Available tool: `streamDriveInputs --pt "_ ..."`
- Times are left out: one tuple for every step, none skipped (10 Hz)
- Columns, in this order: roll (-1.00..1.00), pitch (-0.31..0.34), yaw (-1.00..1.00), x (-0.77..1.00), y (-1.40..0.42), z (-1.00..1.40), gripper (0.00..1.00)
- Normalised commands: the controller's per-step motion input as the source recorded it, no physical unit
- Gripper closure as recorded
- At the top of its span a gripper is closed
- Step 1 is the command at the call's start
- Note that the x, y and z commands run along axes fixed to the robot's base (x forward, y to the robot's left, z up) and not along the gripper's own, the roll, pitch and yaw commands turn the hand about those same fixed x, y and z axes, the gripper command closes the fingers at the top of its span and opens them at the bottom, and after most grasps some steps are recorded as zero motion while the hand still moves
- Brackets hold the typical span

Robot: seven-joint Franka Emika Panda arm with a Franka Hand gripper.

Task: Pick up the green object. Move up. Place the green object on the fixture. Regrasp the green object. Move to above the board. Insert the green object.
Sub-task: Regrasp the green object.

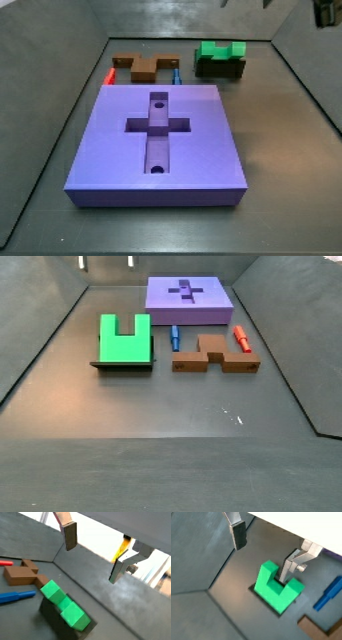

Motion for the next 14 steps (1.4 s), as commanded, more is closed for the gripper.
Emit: streamDriveInputs --pt "0.76 0.106 0.36 0.31 0.02 -0.39 0.00" --pt "0.53 0.057 0.29 0.34 0.03 -0.48 0.00" --pt "0.13 0.020 0.15 0.22 0.02 -0.25 0.00" --pt "0.00 0.000 0.00 0.03 0.00 0.00 0.00" --pt "-0.30 0.000 0.00 0.45 0.08 -0.12 0.00" --pt "-0.32 0.000 0.00 0.45 0.21 -0.19 0.00" --pt "-0.24 0.000 0.00 0.30 0.21 -0.22 0.00" --pt "-0.17 0.000 0.00 0.39 0.17 -0.26 0.00" --pt "-0.13 0.000 0.00 0.16 0.10 -0.22 0.00" --pt "0.00 0.000 0.00 0.01 0.00 -0.15 0.00" --pt "0.04 0.000 0.00 0.03 0.00 -0.18 0.00" --pt "0.04 0.029 0.00 0.20 0.00 -0.27 0.00" --pt "0.00 0.043 0.00 0.21 0.00 -0.28 0.00" --pt "0.00 0.009 0.00 0.13 0.00 -0.18 0.00"
